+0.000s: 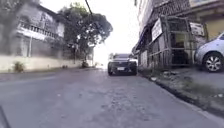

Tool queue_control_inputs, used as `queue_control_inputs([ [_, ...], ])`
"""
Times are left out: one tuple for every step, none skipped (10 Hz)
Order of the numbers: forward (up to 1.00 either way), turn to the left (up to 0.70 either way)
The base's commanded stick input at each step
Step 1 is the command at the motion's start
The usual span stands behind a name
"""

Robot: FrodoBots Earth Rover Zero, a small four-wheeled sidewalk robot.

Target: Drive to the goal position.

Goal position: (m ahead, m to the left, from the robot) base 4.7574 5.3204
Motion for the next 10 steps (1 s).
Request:
queue_control_inputs([
  [0.98,-0.01],
  [0.95,-0.01],
  [0.88,-0.01],
  [0.83,-0.01],
  [0.77,-0.01],
  [0.7,-0.01],
  [0.7,0.1],
  [0.72,0.27],
  [0.74,0.34],
  [0.77,0.35],
])
